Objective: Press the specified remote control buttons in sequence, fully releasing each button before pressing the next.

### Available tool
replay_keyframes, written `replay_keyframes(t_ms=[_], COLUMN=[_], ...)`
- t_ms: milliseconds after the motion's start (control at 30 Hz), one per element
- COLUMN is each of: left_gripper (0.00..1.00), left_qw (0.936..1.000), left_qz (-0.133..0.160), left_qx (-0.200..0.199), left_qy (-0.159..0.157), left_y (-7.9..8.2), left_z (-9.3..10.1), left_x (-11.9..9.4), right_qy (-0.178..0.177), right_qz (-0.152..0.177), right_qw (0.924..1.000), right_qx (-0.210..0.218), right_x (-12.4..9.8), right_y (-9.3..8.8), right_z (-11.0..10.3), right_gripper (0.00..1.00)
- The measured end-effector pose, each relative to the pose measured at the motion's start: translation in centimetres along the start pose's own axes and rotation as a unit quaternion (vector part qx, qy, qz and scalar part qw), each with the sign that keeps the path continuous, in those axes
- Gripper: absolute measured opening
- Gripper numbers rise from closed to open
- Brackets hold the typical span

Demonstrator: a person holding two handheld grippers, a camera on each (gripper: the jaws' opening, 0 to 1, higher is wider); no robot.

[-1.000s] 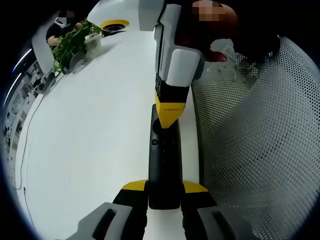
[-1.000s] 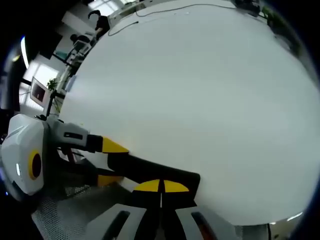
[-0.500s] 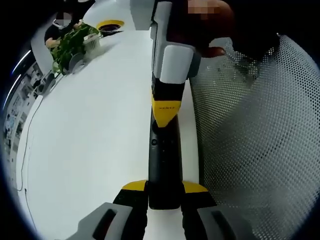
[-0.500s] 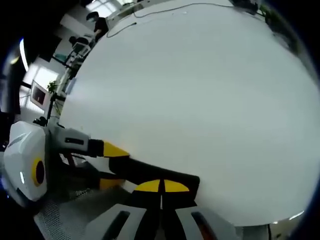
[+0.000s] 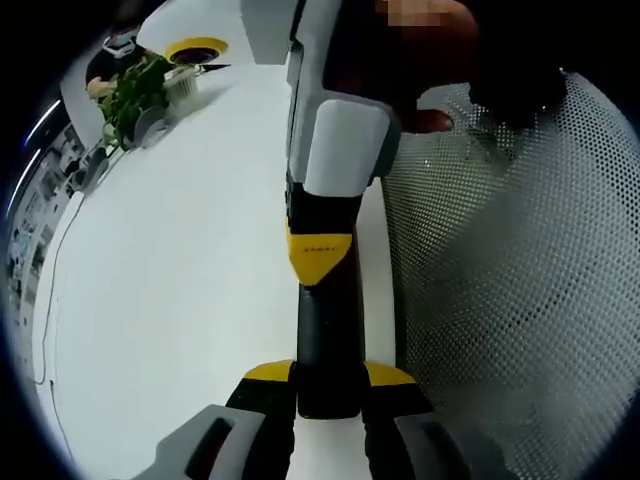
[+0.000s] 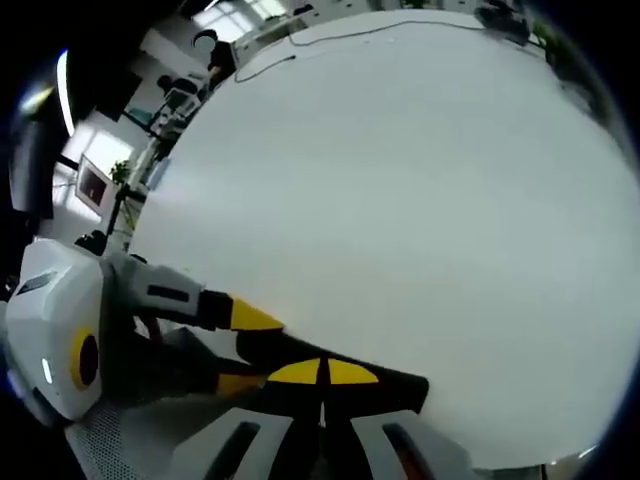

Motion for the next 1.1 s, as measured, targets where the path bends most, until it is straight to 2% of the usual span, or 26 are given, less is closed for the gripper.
replay_keyframes(t_ms=[467,567,700,967,1100], left_gripper=[0.25,0.25,0.25,0.25,0.25], left_qw=[1.0,1.0,1.0,1.0,1.0], left_qz=[0.007,0.008,0.008,0.008,0.009], left_qx=[-0.001,0.0,0.001,0.0,-0.001], left_qy=[-0.002,-0.003,-0.003,-0.002,-0.001], left_y=[0.02,0.05,0.07,0.1,0.11], left_z=[0.0,0.02,-0.01,-0.04,-0.05], left_x=[0.04,0.03,0.04,0.04,0.03], right_qy=[0.003,-0.002,-0.015,-0.021,-0.024], right_qz=[0.008,0.003,-0.008,-0.02,-0.013], right_qw=[0.9999,0.9999,0.9993,0.9993,0.9994], right_qx=[-0.013,-0.013,-0.034,-0.023,-0.023], right_x=[0.43,0.58,0.7,0.86,0.69], right_y=[0.1,0.22,0.25,0.41,0.27], right_z=[-0.13,-0.14,-0.25,0.0,-0.06], right_gripper=[0.0,0.0,0.0,0.0,0.0])
Point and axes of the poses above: the point that each gripper's makers call its tool centre point, and the gripper's own axes: x roughly forward along the fingers, z roughly to its right, y roughly out of its top, the point moved 1 cm from there along -x, roughly backward along the fingers, and after that the axes turned 7 degrees about z, right-handed, at the moved point
